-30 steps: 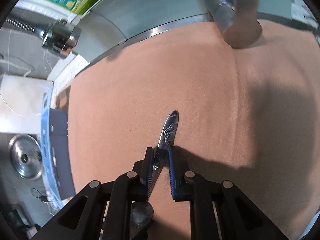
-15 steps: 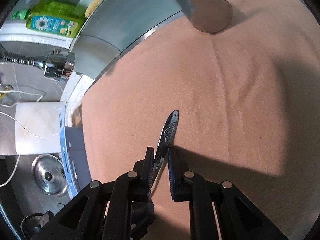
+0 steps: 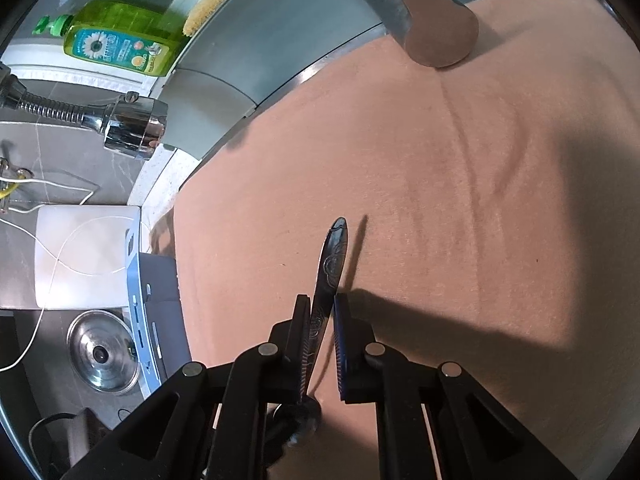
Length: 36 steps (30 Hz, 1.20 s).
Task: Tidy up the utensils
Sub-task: 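Close the right tool on the spoon handle while the left tool holds the bowl, then lift the silver spoon with both tools and carry it over the basket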
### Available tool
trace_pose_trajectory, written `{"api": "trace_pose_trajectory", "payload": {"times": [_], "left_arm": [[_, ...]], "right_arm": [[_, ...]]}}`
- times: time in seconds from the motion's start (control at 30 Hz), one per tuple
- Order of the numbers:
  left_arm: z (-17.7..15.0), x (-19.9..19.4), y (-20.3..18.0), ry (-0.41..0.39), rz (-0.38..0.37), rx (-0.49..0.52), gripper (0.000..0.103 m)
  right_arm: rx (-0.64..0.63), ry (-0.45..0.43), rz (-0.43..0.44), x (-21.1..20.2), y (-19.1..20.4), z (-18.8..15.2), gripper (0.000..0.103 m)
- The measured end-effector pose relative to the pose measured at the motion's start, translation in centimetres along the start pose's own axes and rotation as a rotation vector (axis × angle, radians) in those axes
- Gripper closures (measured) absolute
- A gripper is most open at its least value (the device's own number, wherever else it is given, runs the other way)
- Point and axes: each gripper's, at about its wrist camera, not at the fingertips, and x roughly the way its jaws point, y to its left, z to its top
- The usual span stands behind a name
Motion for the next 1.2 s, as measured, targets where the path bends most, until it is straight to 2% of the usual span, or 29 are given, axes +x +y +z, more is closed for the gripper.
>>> {"api": "trace_pose_trajectory", "payload": {"times": [0.17,0.43,0.6,0.83,1.2], "left_arm": [[0.3,0.3,0.3,0.004,-0.015,0.005,0.098],[1.7,0.6,0.8,-0.010,0.014,0.036,0.100],[2.0,0.0,1.8,-0.022,0.034,0.046,0.100],[1.2,-3.6,4.2,-0.061,0.067,0.047,0.100],[-1.5,-8.3,12.1,-0.106,0.136,0.000,0.100]], "right_arm": [[0.015,-0.008,0.007,-0.2,-0.3,-0.1,0.093],[0.042,-0.029,0.036,-1.1,-0.7,-0.3,0.093],[0.041,-0.035,0.052,-1.4,0.4,-0.7,0.093],[0.007,-0.052,0.090,-1.0,4.8,-1.6,0.093],[-0.072,-0.044,0.151,2.5,14.8,-4.5,0.094]]}}
